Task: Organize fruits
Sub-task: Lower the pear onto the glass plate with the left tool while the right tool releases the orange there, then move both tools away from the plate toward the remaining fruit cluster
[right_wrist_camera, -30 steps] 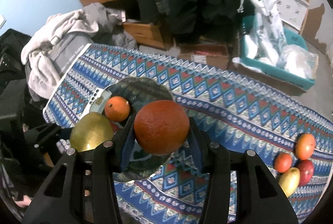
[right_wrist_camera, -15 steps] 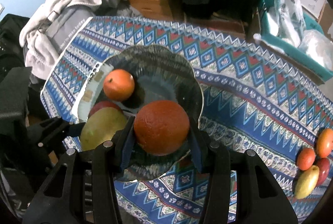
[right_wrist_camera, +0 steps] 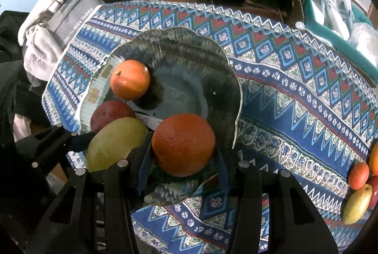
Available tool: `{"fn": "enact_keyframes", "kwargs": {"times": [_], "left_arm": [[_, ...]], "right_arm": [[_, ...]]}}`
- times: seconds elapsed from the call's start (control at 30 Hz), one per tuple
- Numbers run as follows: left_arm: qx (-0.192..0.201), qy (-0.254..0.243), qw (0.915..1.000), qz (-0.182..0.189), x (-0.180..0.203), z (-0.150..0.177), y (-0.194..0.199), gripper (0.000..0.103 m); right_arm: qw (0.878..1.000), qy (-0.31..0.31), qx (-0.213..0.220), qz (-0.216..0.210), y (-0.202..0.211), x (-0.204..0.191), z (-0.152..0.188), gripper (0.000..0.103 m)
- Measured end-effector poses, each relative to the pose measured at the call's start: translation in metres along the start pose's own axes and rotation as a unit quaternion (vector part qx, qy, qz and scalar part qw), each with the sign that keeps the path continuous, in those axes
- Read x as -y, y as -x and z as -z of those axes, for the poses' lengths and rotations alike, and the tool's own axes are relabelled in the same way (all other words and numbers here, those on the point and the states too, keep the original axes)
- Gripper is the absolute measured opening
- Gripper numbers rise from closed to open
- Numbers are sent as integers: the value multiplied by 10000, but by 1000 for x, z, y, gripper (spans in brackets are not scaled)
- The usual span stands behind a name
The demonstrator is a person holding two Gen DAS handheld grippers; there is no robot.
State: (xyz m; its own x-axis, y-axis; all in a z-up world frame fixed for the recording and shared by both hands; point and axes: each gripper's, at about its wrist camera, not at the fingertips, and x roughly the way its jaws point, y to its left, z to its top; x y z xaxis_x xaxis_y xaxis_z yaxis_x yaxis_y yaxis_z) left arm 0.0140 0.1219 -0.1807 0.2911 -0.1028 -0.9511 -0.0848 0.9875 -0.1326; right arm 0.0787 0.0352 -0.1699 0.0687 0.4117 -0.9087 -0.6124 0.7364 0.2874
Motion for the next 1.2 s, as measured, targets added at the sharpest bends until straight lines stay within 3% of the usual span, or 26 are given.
{"fn": "enact_keyframes", "kwargs": {"times": [0.33,0.57,1.2], "left_arm": [[69,225,9997,9,-11,-1,6,76],[164,350,9992,55,-18,-1,14,76],[447,309,9983,218,6,-12,40,76]], "right_arm": [[10000,-67,16,-42,0,2,1,50],[9998,-106,114,-95,11,-1,3,58],[9940,-289,865,605,90,20,21,66]]}}
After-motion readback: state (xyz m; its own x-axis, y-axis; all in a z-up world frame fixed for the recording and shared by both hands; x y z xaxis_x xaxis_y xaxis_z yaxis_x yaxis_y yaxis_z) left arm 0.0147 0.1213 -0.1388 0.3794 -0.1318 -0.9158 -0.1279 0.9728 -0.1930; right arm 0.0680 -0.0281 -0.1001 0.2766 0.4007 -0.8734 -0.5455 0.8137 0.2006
